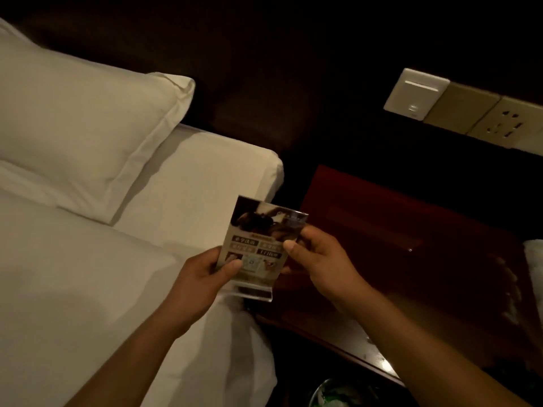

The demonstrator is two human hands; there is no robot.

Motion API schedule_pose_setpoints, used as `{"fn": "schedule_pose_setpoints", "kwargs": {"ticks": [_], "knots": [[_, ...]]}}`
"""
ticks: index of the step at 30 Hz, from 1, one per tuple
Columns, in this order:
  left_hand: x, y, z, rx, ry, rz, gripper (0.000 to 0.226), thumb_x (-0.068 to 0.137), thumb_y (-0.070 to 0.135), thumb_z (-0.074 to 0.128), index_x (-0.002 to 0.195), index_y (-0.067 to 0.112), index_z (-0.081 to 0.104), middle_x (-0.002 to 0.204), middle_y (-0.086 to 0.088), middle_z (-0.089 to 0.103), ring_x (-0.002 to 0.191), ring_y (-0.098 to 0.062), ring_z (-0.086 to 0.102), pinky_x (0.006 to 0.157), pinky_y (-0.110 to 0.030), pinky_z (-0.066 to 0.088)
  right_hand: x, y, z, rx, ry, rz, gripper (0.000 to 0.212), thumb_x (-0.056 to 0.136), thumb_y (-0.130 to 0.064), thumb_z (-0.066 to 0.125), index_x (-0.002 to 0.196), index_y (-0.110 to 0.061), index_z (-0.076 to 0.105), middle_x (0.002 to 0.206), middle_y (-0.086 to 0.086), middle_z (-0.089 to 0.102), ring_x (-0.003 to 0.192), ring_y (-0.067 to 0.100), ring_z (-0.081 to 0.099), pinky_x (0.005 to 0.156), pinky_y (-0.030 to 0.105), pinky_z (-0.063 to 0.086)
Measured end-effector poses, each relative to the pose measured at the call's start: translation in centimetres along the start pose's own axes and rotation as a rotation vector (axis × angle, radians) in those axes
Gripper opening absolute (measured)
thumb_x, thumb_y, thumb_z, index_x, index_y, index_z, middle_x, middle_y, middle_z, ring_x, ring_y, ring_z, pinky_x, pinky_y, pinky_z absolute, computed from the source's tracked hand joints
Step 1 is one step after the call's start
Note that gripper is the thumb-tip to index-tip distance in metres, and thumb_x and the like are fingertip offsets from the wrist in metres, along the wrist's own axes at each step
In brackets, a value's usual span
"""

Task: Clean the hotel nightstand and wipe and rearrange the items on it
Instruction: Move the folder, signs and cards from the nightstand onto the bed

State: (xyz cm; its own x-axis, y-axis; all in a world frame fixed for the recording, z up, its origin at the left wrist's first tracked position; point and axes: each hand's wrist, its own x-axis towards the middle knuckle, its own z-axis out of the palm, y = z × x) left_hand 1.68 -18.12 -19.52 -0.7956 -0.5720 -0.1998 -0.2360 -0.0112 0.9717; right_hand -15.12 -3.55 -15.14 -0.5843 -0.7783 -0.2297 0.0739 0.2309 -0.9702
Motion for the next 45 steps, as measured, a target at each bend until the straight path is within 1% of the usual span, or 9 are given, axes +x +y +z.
{"fn": "schedule_pose_setpoints", "kwargs": {"ticks": [4,8,13,16,21,26,29,39,45], "knots": [[-3.5,-0.5,-4.1,-0.110,0.116,-0.042,0.025,0.085,0.037,0.064,0.105,0.035,0.077,0.108,0.004,0.078,0.104,-0.013,0.073,0.085,-0.023,0.056,0.8,-1.0,5.8,-0.002,-0.076,0.013,0.017,0.098,-0.009,0.055,0.108,-0.013,0.067,0.097,0.022,0.068,0.090,0.021,0.071,0.069,0.027,0.060],[-6.7,-1.3,-8.0,-0.151,0.265,-0.088,0.019,0.096,0.020,0.062,0.107,0.024,0.077,0.105,0.001,0.079,0.100,-0.013,0.074,0.078,-0.016,0.056,1.4,-1.4,11.6,-0.045,-0.164,-0.011,0.018,0.098,-0.009,0.054,0.108,-0.017,0.067,0.087,0.021,0.066,0.091,0.025,0.072,0.074,0.039,0.062],[-11.6,-2.6,-10.3,-0.155,0.450,-0.136,0.018,0.098,0.016,0.060,0.110,0.020,0.073,0.105,0.002,0.079,0.096,-0.012,0.074,0.073,-0.016,0.057,0.6,-1.9,16.7,-0.063,-0.313,-0.005,0.023,0.097,-0.006,0.052,0.104,-0.023,0.067,0.095,0.034,0.061,0.085,0.027,0.072,0.064,0.028,0.060],[-15.3,-3.3,-10.8,-0.172,0.557,-0.173,0.016,0.097,0.018,0.061,0.107,0.023,0.072,0.103,0.004,0.079,0.093,-0.012,0.075,0.069,-0.015,0.057,-0.6,-2.0,19.3,-0.058,-0.427,0.018,0.027,0.096,-0.001,0.050,0.102,-0.022,0.066,0.090,0.016,0.072,0.081,0.021,0.074,0.064,0.030,0.060],[-22.0,-5.0,-11.5,-0.241,0.746,-0.208,0.014,0.094,0.028,0.062,0.096,0.035,0.075,0.100,0.000,0.080,0.090,-0.017,0.077,0.069,-0.026,0.061,-3.8,-1.1,23.6,-0.074,-0.573,0.038,0.029,0.097,-0.005,0.049,0.116,-0.023,0.062,0.091,0.017,0.072,0.080,0.022,0.074,0.068,0.036,0.062],[-29.9,-7.9,-14.6,-0.405,0.983,-0.351,0.016,0.096,0.020,0.062,0.096,0.024,0.078,0.098,-0.007,0.080,0.088,-0.026,0.077,0.073,-0.042,0.061,-7.0,0.6,29.8,-0.096,-0.677,0.073,0.033,0.095,-0.006,0.055,0.120,-0.028,0.061,0.090,0.007,0.075,0.076,0.021,0.073,0.070,0.032,0.062],[-34.0,-9.9,-17.7,-0.501,1.205,-0.427,0.014,0.096,0.014,0.061,0.099,0.015,0.074,0.091,-0.009,0.080,0.079,-0.026,0.078,0.063,-0.037,0.061,-8.5,1.7,34.1,-0.126,-0.752,0.079,0.034,0.094,-0.006,0.057,0.117,-0.030,0.064,0.091,0.006,0.076,0.074,0.018,0.072,0.069,0.028,0.061],[-46.0,-17.3,-27.5,-0.640,1.499,-0.508,0.013,0.097,0.011,0.058,0.100,0.017,0.070,0.086,-0.005,0.079,0.080,-0.028,0.076,0.060,-0.038,0.060,-10.5,5.7,47.2,-0.257,-0.779,0.064,0.031,0.091,-0.012,0.062,0.112,-0.034,0.068,0.083,-0.001,0.073,0.070,0.013,0.072,0.065,0.028,0.059],[-46.4,-20.1,-30.5,-0.633,1.490,-0.555,0.023,0.096,0.009,0.059,0.119,0.013,0.065,0.115,-0.017,0.070,0.091,-0.030,0.067,0.074,-0.040,0.055,-9.2,7.3,49.5,-0.317,-0.691,0.043,0.028,0.091,-0.014,0.064,0.113,-0.032,0.068,0.089,0.000,0.073,0.073,0.013,0.072,0.070,0.029,0.060]]}}
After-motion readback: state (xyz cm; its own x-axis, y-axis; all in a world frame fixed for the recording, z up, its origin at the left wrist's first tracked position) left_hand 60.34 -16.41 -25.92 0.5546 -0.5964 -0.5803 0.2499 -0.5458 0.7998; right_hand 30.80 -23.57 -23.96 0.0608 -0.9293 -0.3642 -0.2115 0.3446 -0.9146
